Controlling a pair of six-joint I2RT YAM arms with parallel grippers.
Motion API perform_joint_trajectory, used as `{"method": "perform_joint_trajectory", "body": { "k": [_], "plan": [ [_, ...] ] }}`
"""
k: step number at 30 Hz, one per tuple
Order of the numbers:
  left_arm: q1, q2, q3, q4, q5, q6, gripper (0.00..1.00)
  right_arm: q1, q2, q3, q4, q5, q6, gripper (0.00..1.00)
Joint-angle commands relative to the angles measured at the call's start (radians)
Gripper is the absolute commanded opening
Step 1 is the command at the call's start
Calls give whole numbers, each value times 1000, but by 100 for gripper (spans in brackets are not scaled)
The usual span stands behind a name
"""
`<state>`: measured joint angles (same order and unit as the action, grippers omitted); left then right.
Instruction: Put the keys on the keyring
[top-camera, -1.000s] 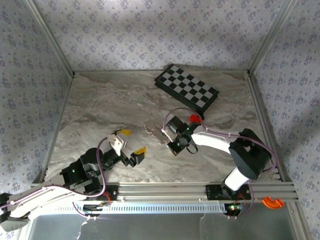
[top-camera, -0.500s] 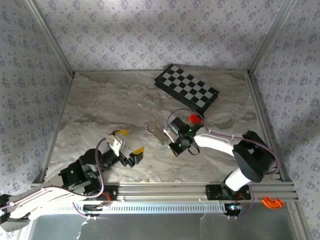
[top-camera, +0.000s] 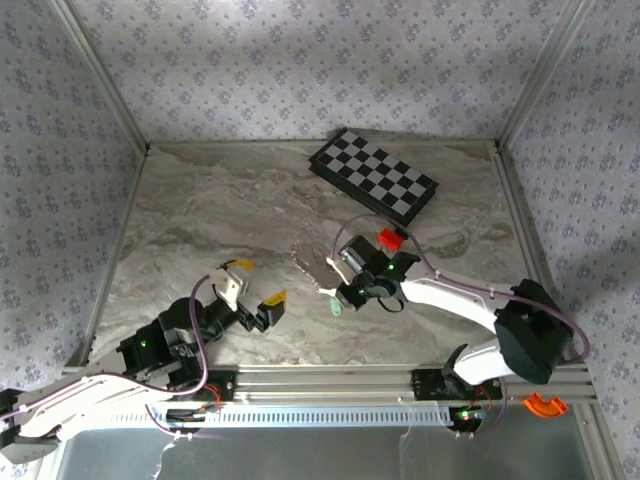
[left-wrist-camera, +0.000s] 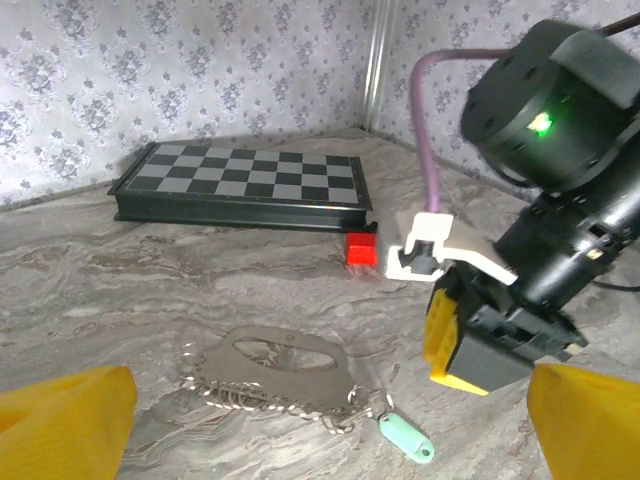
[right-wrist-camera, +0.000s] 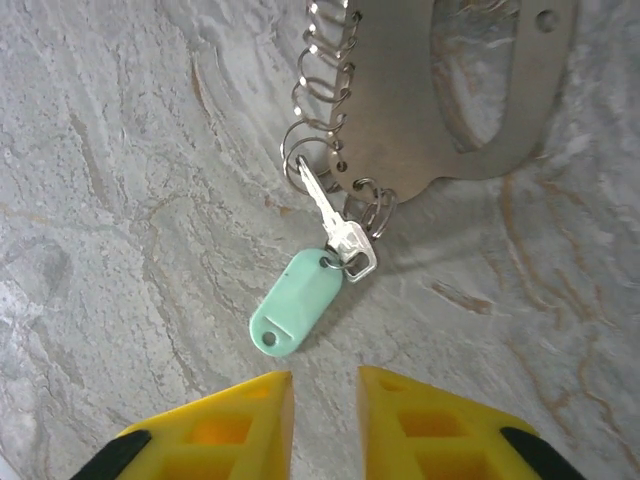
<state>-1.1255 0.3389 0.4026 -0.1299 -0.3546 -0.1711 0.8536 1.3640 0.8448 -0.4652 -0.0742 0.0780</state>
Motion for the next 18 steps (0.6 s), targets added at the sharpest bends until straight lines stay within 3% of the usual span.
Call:
{"method": "perform_joint_trajectory", "body": {
  "k": [1,11,12,14,18],
  "plan": [
    [7,-11,24,-57,-63,-18,100,4,-84,-26,-3,68,-6,29],
    [7,-1,117,-209,-190,-19,99,-21,-384,-152,62,199,9,52],
    [7,6,132,-240,-215,-17,99,-31,-420,-161,65,204,14,62],
    [7,22,148,-281,-295,-38,100,-43,-483,-181,78,212,20,98],
    [7,64,143,-295,-400,-62,100,-80,-607,-224,104,270,33,100]
  ]
}}
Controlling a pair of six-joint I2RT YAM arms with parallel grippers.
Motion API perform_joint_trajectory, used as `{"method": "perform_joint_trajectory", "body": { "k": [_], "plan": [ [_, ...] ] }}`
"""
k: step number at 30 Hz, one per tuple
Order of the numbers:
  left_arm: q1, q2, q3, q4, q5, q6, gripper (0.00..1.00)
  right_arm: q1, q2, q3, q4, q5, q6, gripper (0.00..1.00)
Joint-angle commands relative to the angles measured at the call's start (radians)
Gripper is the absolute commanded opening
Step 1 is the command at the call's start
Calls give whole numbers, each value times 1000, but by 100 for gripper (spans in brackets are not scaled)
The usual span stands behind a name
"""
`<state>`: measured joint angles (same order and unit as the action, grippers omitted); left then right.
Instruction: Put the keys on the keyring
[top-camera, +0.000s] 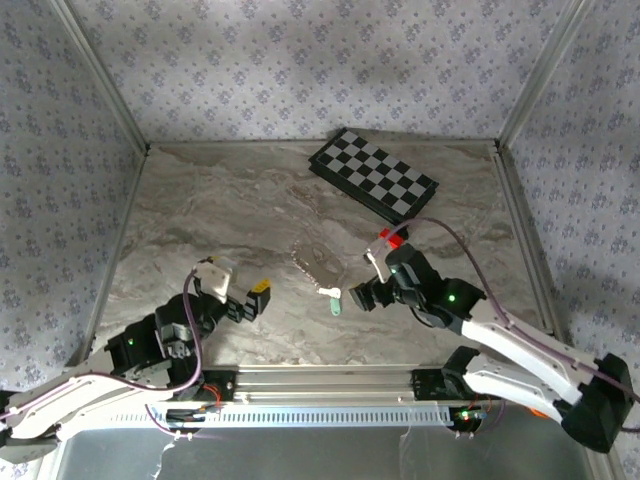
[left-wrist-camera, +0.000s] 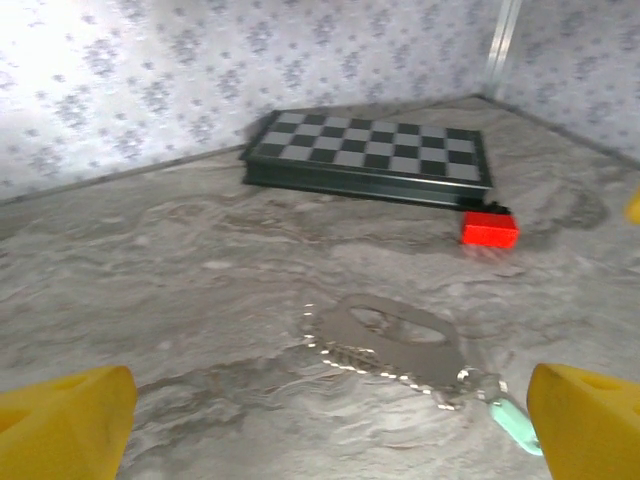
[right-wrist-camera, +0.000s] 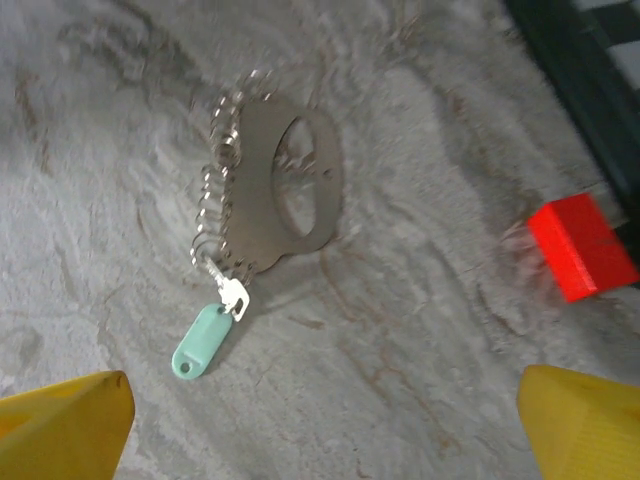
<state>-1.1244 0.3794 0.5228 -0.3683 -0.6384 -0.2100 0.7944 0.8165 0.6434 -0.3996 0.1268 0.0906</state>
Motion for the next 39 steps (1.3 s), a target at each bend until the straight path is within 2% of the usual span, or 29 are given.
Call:
{"method": "perform_joint_trajectory", "body": {
  "k": [1,6,9,14,18,23,29,32,39],
  "plan": [
    [6,35,23,-57,-132,-20,100,-32,-88,-36,46,97,28,100],
    [8,98,29,-48,-232,30,99,-115,-194,-108,117,232,91,100],
    [20,152,29,-30,-310,37,99,-175,-225,-131,133,242,129,100],
    [77,232,-4,31,-344,80,100,-273,-231,-149,130,279,159,100],
    [151,243,-42,75,-358,60,99,-360,-253,-183,146,313,195,100],
    [236,177,-116,154,-335,99,99,-444,-268,-224,171,276,169,100],
    [353,83,-188,224,-227,146,99,-530,-265,-278,220,291,162,100],
    [409,61,-218,252,-195,161,99,-560,-262,-328,297,263,109,100],
    [481,66,-283,331,-175,222,99,-594,-254,-359,334,269,63,100]
  ]
}}
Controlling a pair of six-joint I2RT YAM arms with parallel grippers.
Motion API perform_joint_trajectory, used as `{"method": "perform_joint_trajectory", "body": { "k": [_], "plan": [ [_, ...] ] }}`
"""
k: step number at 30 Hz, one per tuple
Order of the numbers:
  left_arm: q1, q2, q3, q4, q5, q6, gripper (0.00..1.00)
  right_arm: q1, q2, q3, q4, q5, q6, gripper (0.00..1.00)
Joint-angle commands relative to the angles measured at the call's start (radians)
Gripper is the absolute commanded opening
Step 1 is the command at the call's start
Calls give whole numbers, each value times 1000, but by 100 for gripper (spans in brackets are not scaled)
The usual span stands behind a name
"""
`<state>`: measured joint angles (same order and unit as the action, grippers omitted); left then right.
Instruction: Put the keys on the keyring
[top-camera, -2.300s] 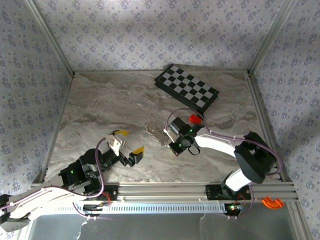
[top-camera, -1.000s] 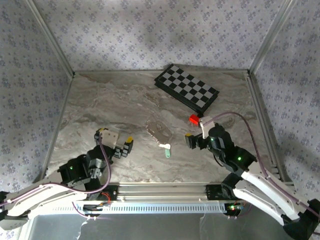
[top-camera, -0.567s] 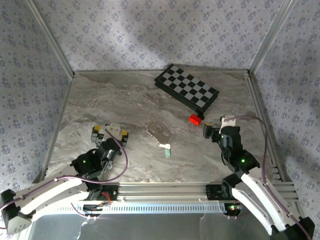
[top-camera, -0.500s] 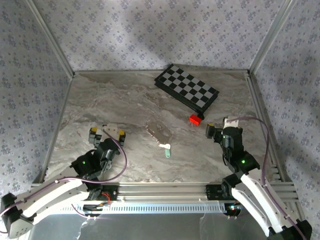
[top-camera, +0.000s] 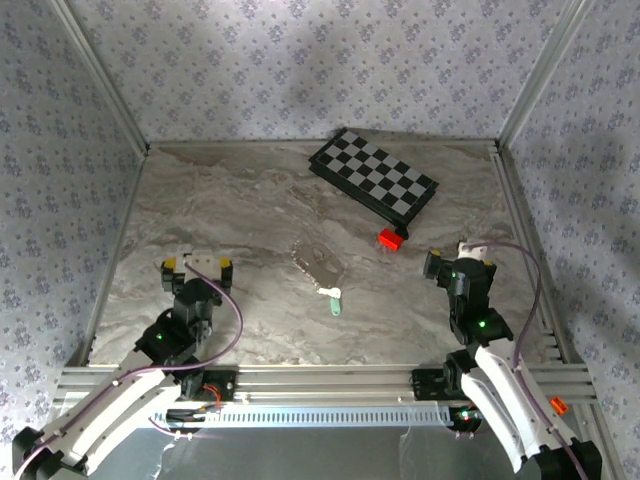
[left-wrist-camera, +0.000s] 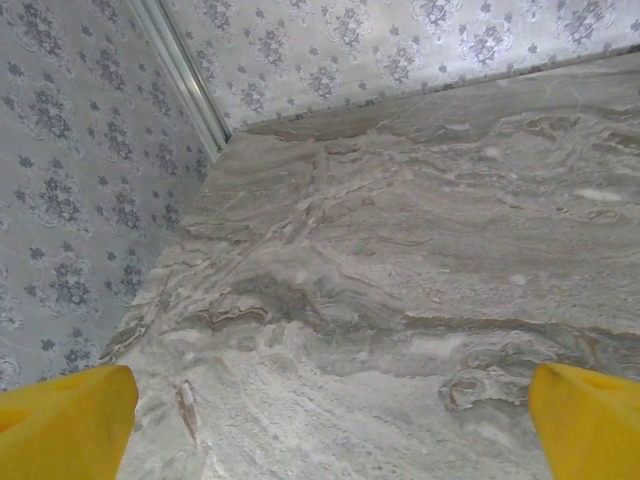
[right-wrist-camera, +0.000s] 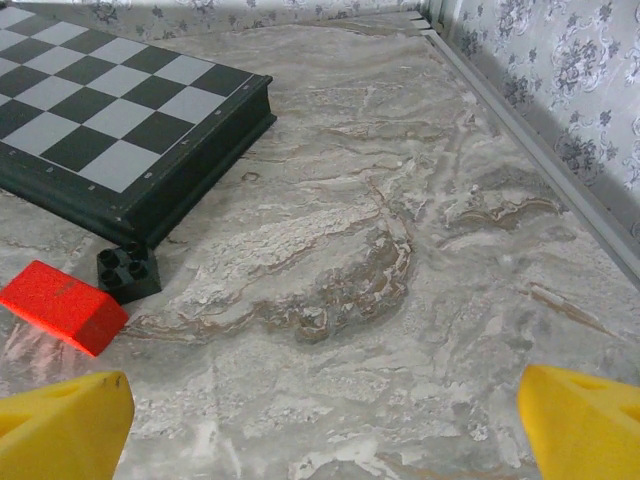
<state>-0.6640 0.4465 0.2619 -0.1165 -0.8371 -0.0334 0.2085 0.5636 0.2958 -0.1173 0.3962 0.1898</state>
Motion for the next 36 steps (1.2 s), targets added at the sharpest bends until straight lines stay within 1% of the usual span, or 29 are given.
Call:
{"method": "perform_joint_trajectory", "body": {
  "k": [1,3,7,12,19,24,30,36],
  "plan": [
    [29,-3,-36,94,31,52,99,-11,3,-15,51,3,-38,100],
    [47,-2,-59,117,44,62,100,-14,14,-26,56,22,-40,100],
    [86,-15,-94,130,77,43,100,-14,19,-81,135,73,-37,100],
    [143,-44,-112,143,101,47,100,-14,80,-121,238,72,-39,100],
    [239,-11,-156,254,122,24,99,-14,177,-111,324,87,-59,100],
    [300,57,-160,336,156,10,100,-18,258,-108,418,105,-62,100],
    [344,198,-157,480,177,8,99,-30,394,-80,525,135,-69,100],
    [405,317,-141,581,217,-8,99,-55,466,-76,627,121,-72,100]
  ]
}}
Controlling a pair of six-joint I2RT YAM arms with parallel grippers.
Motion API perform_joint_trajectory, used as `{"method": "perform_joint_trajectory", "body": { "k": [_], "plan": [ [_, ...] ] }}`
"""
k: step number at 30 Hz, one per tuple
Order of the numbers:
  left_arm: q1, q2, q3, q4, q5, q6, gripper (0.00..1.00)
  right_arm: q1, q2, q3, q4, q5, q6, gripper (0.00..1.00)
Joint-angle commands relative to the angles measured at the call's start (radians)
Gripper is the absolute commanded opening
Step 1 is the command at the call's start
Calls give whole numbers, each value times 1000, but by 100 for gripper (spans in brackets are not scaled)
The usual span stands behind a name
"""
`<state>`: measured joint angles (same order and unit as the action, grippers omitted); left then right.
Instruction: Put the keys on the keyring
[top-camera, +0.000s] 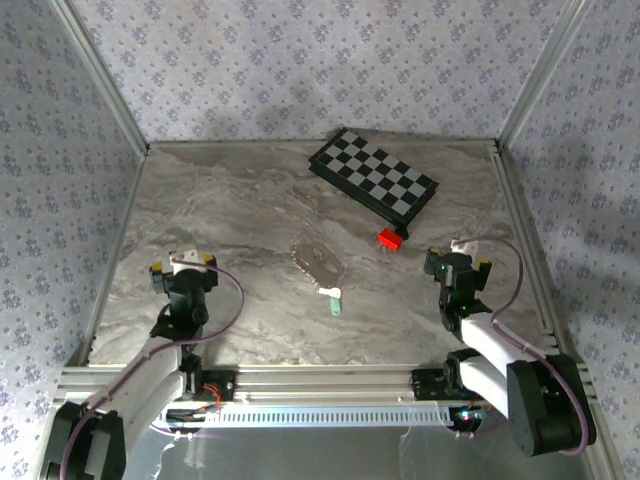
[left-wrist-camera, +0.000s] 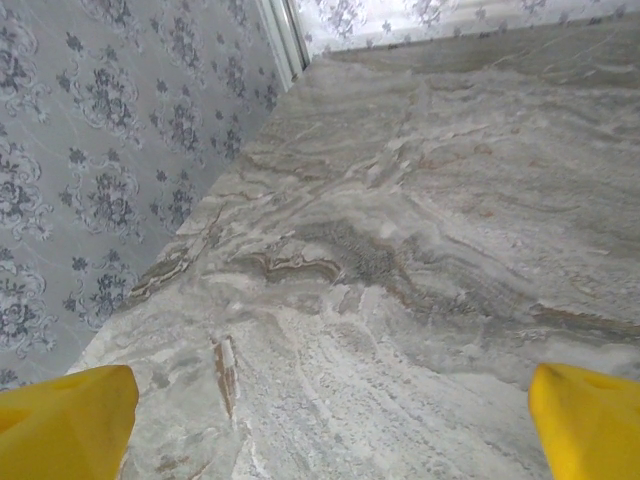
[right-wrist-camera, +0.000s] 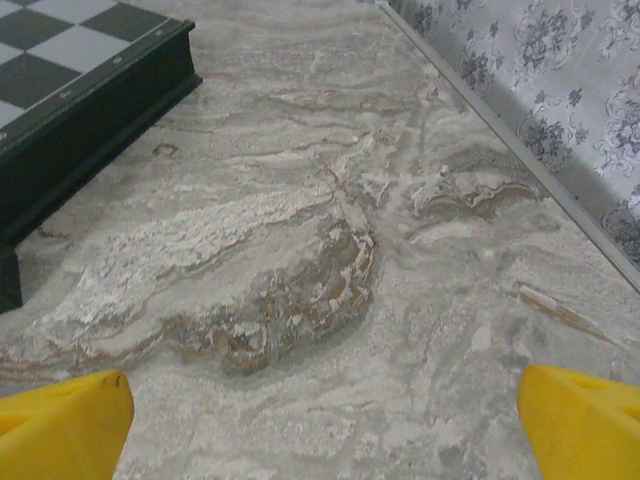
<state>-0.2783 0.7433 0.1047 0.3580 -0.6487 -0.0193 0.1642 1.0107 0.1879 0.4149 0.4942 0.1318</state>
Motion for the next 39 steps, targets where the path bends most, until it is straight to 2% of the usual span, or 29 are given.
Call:
{"method": "perform_joint_trajectory", "body": {
  "k": [1,9,20,25,29,33,39],
  "plan": [
    [25,36,17,119,33,-24,99,-15,33,32,113,23,-15,100],
    [54,198,55,229,62,-24,100,-38,148,44,255,12,-32,100],
    [86,517,192,378,138,27,100,-62,315,103,388,-2,-71,100],
    [96,608,254,394,191,48,100,-72,451,116,549,-12,-153,100],
    [102,661,294,393,215,72,99,-71,449,150,462,-40,-109,100],
    [110,724,305,436,226,88,100,-82,472,189,410,-95,-136,100],
    [160,737,295,458,273,43,100,-106,477,208,369,-150,-126,100]
  ]
}}
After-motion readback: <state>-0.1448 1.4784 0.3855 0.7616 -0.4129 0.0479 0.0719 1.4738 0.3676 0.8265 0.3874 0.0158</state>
